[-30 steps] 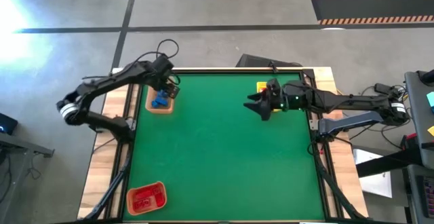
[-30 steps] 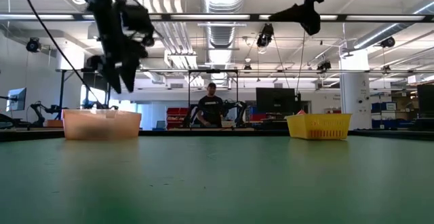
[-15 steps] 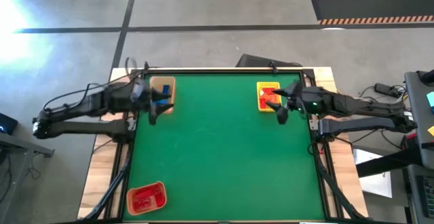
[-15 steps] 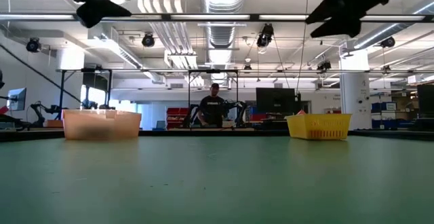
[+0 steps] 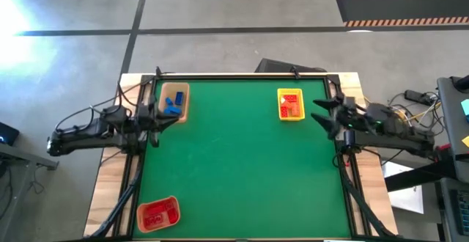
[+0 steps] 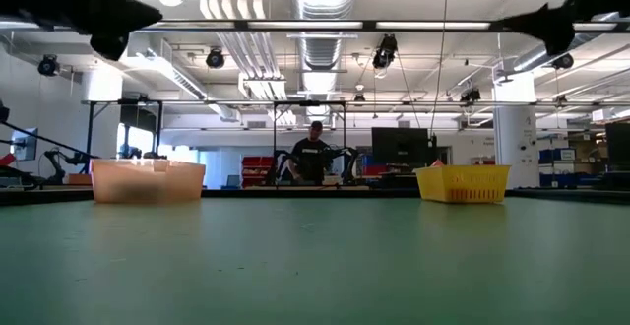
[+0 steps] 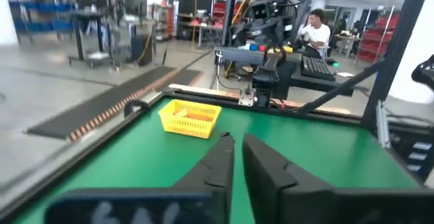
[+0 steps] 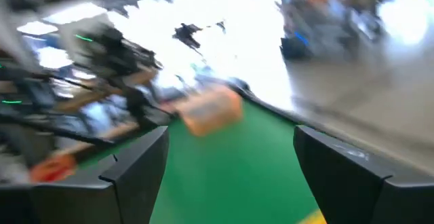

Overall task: Sort & place blocks by color
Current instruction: Return to Home Position

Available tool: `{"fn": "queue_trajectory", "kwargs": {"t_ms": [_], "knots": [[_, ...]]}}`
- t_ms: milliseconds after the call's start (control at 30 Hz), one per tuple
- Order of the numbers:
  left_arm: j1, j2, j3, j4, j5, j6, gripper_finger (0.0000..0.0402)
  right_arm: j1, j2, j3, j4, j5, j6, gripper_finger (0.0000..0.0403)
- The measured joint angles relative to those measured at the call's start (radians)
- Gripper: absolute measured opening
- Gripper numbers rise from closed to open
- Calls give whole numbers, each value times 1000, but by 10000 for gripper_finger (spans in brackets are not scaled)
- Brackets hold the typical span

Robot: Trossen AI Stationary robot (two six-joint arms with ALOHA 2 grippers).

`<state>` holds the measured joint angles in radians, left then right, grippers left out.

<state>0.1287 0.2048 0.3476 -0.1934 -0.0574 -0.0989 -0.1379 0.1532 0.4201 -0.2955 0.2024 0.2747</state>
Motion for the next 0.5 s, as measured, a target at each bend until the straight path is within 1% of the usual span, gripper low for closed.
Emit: {"fn": "queue_trajectory", "kwargs": {"t_ms": [67, 133, 200, 300, 367, 500], "knots": [[0, -38, -39, 1, 0, 29, 6, 1, -60, -31, 32, -79, -72, 302], [0, -70, -76, 5, -1, 30, 7, 0, -115, -70, 45, -99, -160, 299], [0, -97, -111, 26, -1, 27, 7, 0, -152, -103, 53, -95, -234, 297], [0, -136, -157, 74, 0, 27, 2, 0, -144, -131, 49, -69, -289, 294], [0, -163, -178, 89, 0, 27, 1, 0, -121, -167, 106, -40, -294, 292], [-1, -188, -222, 123, 7, 26, 0, 0, -125, -265, 222, -20, -300, 296]]}}
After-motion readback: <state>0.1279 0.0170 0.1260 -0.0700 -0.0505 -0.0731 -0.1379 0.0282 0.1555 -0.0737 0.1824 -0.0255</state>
